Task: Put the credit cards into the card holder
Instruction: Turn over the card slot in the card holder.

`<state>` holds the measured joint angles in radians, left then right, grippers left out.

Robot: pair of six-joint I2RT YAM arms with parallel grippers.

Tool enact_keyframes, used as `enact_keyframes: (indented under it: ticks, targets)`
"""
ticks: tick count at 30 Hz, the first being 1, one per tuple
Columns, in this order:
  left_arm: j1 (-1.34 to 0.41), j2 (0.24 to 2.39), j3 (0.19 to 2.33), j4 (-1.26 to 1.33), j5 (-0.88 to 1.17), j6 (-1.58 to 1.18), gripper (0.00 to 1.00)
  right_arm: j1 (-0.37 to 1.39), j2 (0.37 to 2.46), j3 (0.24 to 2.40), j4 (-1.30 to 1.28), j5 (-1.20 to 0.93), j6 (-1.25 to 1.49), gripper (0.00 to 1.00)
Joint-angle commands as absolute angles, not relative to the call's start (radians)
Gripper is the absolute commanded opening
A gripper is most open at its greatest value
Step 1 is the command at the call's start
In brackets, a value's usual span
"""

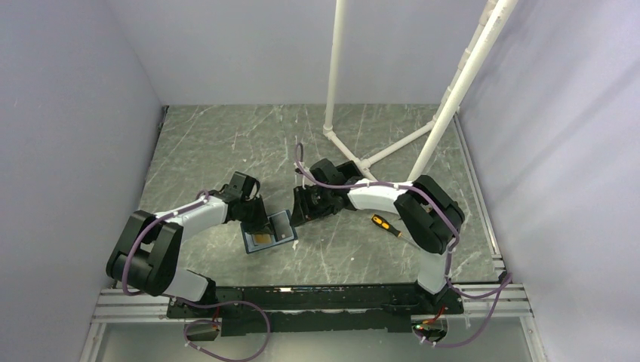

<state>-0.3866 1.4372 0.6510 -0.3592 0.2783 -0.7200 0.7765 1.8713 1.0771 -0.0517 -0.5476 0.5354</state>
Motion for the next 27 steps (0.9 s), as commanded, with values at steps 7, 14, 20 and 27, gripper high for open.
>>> enact_keyframes:
  ticks: [7, 14, 20, 27]
  targets:
    - [-0.39, 1.443, 0.605, -0.353, 0.25, -0.714, 0.06, 0.791, 1.895, 1.094, -0.004, -0.597, 0.557, 0.3]
    - [-0.39, 1.438, 0.598, -0.343, 0.258, -0.716, 0.06, 0.799, 1.928, 1.109, -0.003, -0.602, 0.557, 0.3]
    - [-0.389, 1.435, 0.593, -0.332, 0.266, -0.719, 0.06, 0.807, 1.937, 1.116, 0.019, -0.604, 0.559, 0.3]
    - [-0.39, 1.436, 0.585, -0.324, 0.27, -0.721, 0.06, 0.817, 1.91, 1.125, -0.018, -0.575, 0.541, 0.27]
